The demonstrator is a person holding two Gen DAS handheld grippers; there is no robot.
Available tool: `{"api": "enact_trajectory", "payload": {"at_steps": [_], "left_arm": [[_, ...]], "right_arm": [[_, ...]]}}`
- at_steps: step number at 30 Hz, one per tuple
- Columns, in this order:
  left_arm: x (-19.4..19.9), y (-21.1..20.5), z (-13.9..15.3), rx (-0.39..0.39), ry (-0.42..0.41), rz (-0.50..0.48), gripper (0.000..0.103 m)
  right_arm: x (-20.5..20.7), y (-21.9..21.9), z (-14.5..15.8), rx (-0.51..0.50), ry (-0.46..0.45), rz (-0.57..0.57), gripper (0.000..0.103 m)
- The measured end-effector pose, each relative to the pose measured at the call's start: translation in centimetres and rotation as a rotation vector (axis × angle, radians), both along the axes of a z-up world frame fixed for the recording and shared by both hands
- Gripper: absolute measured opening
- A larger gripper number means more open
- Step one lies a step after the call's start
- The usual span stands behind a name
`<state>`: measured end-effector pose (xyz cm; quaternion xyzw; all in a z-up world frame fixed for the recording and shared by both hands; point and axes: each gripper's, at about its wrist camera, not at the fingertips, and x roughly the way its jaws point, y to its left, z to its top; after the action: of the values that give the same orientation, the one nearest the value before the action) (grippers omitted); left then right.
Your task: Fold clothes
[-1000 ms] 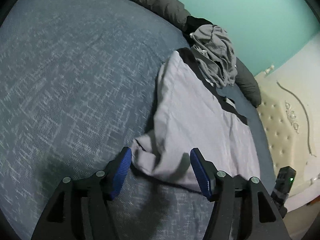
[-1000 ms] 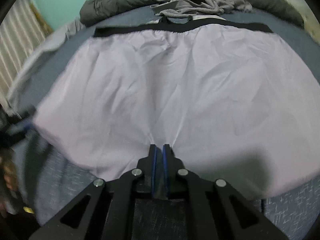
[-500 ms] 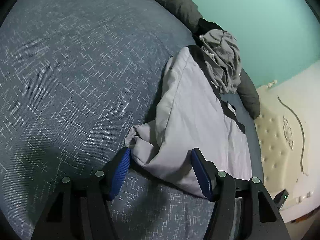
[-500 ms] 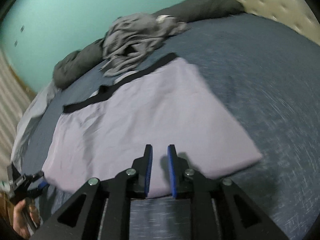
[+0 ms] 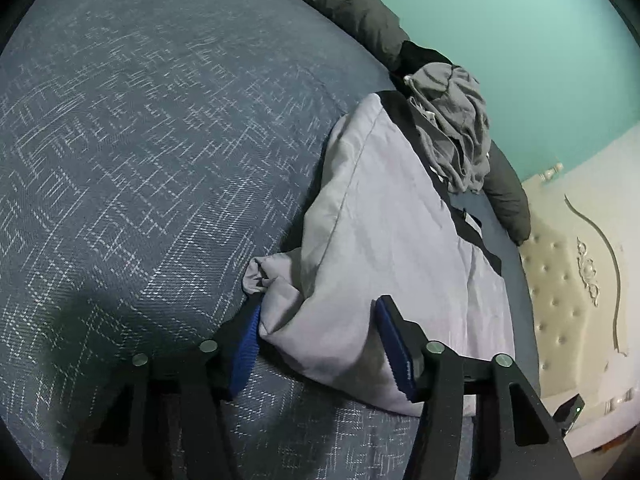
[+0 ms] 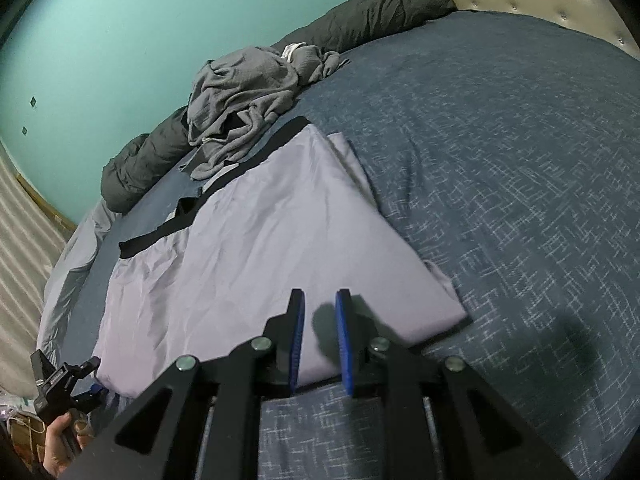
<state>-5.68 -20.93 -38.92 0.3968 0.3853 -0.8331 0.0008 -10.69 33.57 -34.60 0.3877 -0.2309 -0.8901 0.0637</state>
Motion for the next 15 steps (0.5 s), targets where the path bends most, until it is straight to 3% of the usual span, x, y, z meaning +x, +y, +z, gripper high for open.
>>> {"api": "enact_trajectory", "payload": {"at_steps": [10, 15], "left_arm": [[2.4, 0.2, -0.9, 0.12, -0.035, 0.031, 0.058], [1.6, 0.0, -1.2, 0.099, -0.014, 0.039, 0.058]], "right_arm": [[-0.2, 0.4, -0.2, -0.021, -0.002, -0.009, 0.015], [-0.2, -0.2, -0.3, -0.009, 0.003, 0.004, 0.015]]}}
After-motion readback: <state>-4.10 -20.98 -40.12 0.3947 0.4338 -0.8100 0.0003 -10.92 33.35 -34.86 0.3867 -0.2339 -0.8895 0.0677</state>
